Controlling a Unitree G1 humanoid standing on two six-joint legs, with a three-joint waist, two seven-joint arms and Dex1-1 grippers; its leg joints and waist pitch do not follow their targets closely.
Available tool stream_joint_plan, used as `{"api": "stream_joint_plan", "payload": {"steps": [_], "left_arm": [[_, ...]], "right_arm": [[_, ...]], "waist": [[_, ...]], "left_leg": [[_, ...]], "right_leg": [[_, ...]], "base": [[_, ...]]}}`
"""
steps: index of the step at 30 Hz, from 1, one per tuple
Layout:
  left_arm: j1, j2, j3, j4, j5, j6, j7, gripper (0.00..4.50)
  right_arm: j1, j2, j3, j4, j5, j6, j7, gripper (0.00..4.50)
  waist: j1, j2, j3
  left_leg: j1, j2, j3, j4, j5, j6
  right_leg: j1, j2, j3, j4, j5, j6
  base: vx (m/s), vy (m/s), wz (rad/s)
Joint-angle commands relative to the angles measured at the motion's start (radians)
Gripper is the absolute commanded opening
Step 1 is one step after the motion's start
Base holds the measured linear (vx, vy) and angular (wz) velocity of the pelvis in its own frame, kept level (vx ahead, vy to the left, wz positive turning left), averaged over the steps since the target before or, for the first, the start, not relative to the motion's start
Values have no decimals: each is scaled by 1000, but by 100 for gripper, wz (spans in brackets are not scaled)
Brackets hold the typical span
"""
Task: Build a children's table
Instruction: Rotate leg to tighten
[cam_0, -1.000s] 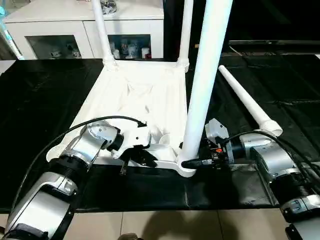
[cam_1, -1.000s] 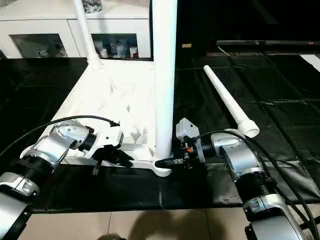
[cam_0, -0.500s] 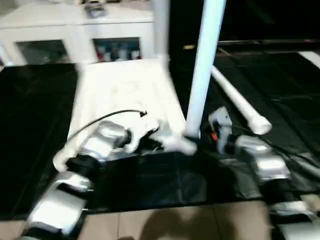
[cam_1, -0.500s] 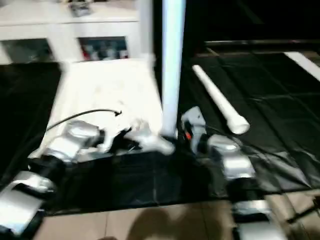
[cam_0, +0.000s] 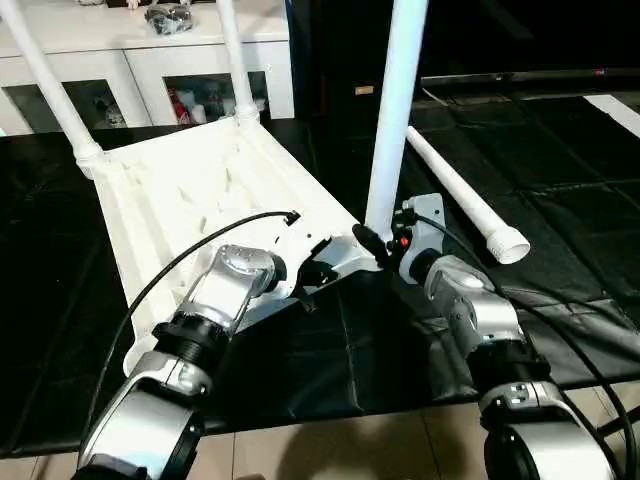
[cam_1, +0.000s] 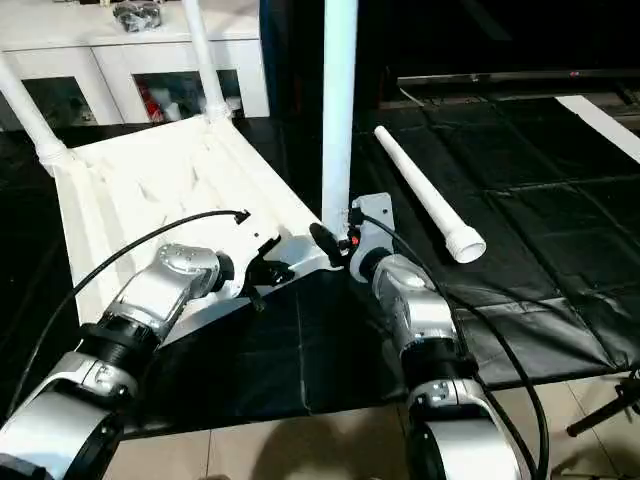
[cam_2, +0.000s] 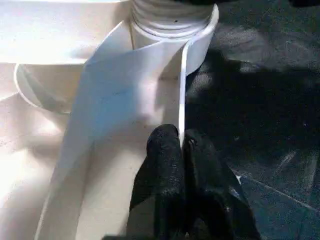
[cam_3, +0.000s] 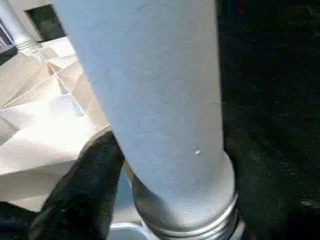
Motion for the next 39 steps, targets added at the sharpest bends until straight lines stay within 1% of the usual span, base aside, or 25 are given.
{"api": "stream_joint_plan", "payload": {"steps": [1,2,3,4,5,7,8,9,13,15,16,17,18,20,21,24,25,28,30,33,34,35,37,38,39], "left_arm": [[-18,-19,-6,-63,-23,-45,-2,0],[-10,0,-10,-66,-23,-52,-25,0],[-7,8,-12,-68,-23,-55,-37,0],[-4,18,-15,-66,-20,-67,-51,0],[1,33,-22,-62,-17,-94,-74,0],[6,52,-29,-59,-17,-112,-108,0],[9,68,-37,-57,-15,-130,-134,0],[9,68,-37,-57,-15,-130,-134,0],[16,123,-68,-56,-24,-182,-242,0],[13,139,-72,-51,-34,-206,-289,0],[12,145,-73,-47,-39,-217,-310,0],[11,156,-79,-41,-41,-245,-342,0],[11,156,-79,-41,-41,-245,-342,0],[10,174,-89,-35,-52,-283,-407,0],[4,198,-109,-23,-53,-311,-470,0],[-4,212,-126,-4,-43,-347,-499,0],[-10,222,-142,11,-32,-379,-528,0],[-14,235,-162,19,-14,-411,-551,0],[-15,237,-166,23,-9,-422,-556,0],[-22,240,-170,43,0,-456,-572,0],[-24,241,-171,47,1,-463,-574,0],[-25,242,-172,50,1,-469,-575,0],[-27,242,-173,57,0,-475,-578,0],[-31,241,-174,68,0,-486,-581,0],[-31,241,-175,69,0,-487,-581,0]], "right_arm": [[28,40,97,1,2,15,86,386],[50,5,105,-23,0,-7,129,402],[59,-9,106,-34,1,-16,149,402],[70,-29,108,-47,3,-24,180,413],[81,-55,109,-62,6,-33,215,418],[92,-94,108,-78,4,-45,262,423],[98,-126,107,-89,4,-55,300,443],[98,-126,107,-89,4,-55,300,443],[99,-221,84,-117,46,-35,434,443],[108,-269,103,-150,66,-26,529,443],[112,-288,113,-163,72,-18,569,443],[116,-313,129,-177,75,-12,624,443],[116,-313,129,-177,75,-12,624,443],[114,-352,155,-187,80,6,713,443],[100,-379,180,-173,65,-1,768,443],[84,-391,196,-156,51,-18,796,443],[65,-394,219,-136,21,-61,794,443],[47,-391,247,-114,-17,-103,788,443],[44,-390,254,-112,-19,-101,796,443],[36,-382,274,-114,-9,-95,831,443],[37,-381,276,-115,-7,-94,839,443],[37,-380,278,-115,-6,-94,845,410],[36,-379,281,-111,-5,-99,850,405],[36,-380,286,-104,-4,-111,866,405],[36,-380,286,-103,-4,-111,867,393]], "waist": [[6,-6,-76],[7,-4,-76],[9,-5,-76],[12,-5,-78],[12,-5,-77],[13,-5,-76],[16,-5,-75],[15,-5,-75],[21,-5,-75],[27,-3,-76],[36,-4,-77],[37,-4,-78],[41,-5,-79],[49,-5,-79],[55,-4,-79],[66,-3,-79],[69,-4,-78],[70,-4,-78],[72,-4,-77],[76,-7,-80],[76,-6,-80],[76,-6,-80],[76,-7,-79],[77,-9,-80],[77,-8,-80]], "left_leg": [[3,45,-18,-62,-122,80],[4,45,-18,-63,-123,79],[4,45,-18,-62,-123,81],[3,47,-18,-61,-115,87],[3,47,-18,-61,-113,93],[3,46,-18,-61,-126,96],[3,46,-18,-61,-134,92],[3,46,-17,-61,-136,92],[5,47,-17,-60,-145,93],[5,49,-17,-59,-137,96],[4,50,-17,-58,-128,106],[4,52,-16,-57,-125,107],[3,52,-18,-57,-119,110],[5,51,-16,-56,-120,114],[6,52,-16,-56,-121,112],[8,54,-17,-57,-128,100],[10,54,-16,-58,-137,91],[11,56,-18,-60,-145,71],[12,58,-17,-60,-145,73],[7,57,-18,-59,-129,81],[8,57,-18,-59,-129,82],[7,57,-18,-59,-126,84],[7,57,-18,-59,-127,83],[6,56,-17,-58,-122,84],[7,57,-17,-58,-124,84]], "right_leg": [[68,-81,69,-74,-224,-152],[67,-81,69,-75,-227,-150],[69,-81,69,-76,-224,-148],[69,-82,71,-70,-200,-152],[68,-80,70,-71,-189,-156],[69,-80,69,-73,-203,-154],[71,-80,69,-75,-224,-147],[69,-80,69,-75,-229,-148],[68,-79,69,-77,-244,-145],[67,-78,68,-74,-232,-148],[67,-76,68,-71,-216,-147],[66,-77,69,-69,-209,-149],[66,-76,68,-67,-199,-152],[65,-77,68,-69,-204,-155],[63,-78,68,-70,-214,-155],[59,-79,69,-69,-227,-155],[58,-80,69,-71,-243,-152],[58,-82,71,-71,-256,-149],[58,-82,73,-70,-246,-152],[62,-83,72,-65,-227,-154],[61,-82,72,-66,-228,-154],[62,-82,71,-64,-225,-153],[62,-82,71,-65,-230,-152],[63,-83,71,-64,-231,-150],[61,-83,71,-65,-234,-150]], "base": [[0,0,0],[0,0,0],[0,0,0],[0,0,0],[0,0,0],[0,0,0],[0,0,0],[0,0,0],[0,0,0],[0,0,0],[0,0,0],[0,0,0],[0,0,0],[0,0,0],[0,0,0],[0,0,0],[0,0,0],[0,0,0],[0,0,0],[0,0,0],[0,0,0],[0,0,0],[0,0,0],[0,0,0],[0,0,0]]}}
